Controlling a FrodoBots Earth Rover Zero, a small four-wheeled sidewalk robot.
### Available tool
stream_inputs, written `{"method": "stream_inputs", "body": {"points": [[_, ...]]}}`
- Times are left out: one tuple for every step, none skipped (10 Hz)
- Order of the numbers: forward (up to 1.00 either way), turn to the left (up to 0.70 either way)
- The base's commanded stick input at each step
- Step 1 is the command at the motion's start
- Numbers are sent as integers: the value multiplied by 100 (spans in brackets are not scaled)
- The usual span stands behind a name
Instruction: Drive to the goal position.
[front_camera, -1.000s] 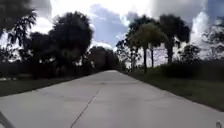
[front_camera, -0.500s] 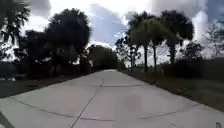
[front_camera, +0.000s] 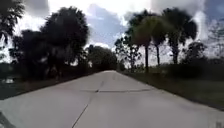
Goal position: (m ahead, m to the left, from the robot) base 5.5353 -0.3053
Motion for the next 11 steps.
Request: {"method": "stream_inputs", "body": {"points": [[100,0],[100,0],[100,0],[100,0],[100,0],[100,0],[100,0],[100,0],[100,0],[100,0],[100,0]]}}
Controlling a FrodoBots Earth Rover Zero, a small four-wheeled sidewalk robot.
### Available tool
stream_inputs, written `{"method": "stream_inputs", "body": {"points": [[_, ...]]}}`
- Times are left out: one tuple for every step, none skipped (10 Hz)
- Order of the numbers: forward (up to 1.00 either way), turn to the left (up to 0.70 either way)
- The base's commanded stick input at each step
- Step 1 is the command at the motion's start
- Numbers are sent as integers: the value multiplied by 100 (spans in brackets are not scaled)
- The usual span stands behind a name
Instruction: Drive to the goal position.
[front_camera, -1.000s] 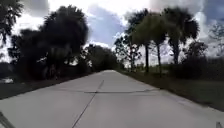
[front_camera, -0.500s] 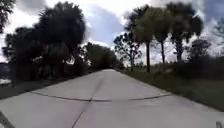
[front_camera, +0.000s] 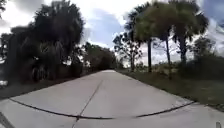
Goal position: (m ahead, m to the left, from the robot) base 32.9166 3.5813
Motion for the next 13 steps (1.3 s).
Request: {"method": "stream_inputs", "body": {"points": [[100,0],[100,0],[100,0],[100,0],[100,8],[100,27],[100,27],[100,27],[100,27],[100,0],[100,0],[100,0],[100,0]]}}
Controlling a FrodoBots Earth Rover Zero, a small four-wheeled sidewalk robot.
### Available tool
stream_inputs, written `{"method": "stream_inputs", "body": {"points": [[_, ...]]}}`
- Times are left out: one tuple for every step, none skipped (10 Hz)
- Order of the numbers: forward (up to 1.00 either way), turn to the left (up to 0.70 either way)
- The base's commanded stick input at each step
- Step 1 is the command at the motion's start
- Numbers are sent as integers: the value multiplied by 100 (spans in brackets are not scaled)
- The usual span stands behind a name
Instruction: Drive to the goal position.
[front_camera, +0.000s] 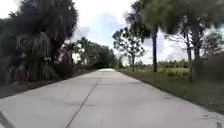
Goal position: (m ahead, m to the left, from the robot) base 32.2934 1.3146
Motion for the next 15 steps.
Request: {"method": "stream_inputs", "body": {"points": [[100,0],[100,0],[100,0],[100,0],[100,0],[100,0],[100,0],[100,0],[100,0],[100,0],[100,0],[100,0],[100,0],[100,0],[100,0]]}}
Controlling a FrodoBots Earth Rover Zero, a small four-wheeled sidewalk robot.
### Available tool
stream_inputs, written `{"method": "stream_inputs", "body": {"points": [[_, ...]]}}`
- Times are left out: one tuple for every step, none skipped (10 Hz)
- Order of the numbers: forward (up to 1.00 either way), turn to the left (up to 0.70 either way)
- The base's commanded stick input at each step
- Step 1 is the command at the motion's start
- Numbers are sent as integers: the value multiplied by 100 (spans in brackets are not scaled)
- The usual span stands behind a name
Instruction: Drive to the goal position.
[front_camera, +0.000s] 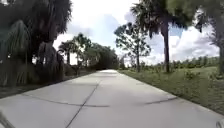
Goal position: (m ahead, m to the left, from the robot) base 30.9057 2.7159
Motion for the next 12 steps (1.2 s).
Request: {"method": "stream_inputs", "body": {"points": [[100,0],[100,0],[100,0],[100,0],[100,0],[100,0],[100,0],[100,0],[100,0],[100,0],[100,0],[100,0]]}}
